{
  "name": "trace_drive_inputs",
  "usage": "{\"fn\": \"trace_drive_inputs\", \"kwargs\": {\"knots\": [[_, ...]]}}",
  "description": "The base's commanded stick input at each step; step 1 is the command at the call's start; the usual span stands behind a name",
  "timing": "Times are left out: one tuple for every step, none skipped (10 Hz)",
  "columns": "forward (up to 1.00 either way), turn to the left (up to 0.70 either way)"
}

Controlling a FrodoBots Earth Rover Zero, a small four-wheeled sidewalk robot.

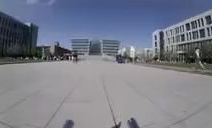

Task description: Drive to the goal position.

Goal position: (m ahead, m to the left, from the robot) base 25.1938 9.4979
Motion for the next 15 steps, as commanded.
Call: {"fn": "trace_drive_inputs", "kwargs": {"knots": [[1.00, 0.00], [1.00, 0.00], [1.00, 0.00], [1.00, 0.00], [1.00, 0.00], [1.00, 0.00], [1.00, 0.00], [1.00, 0.00], [1.00, 0.00], [1.00, 0.00], [0.85, 0.00], [0.00, 0.00], [0.00, 0.00], [0.00, 0.00], [0.00, 0.00]]}}
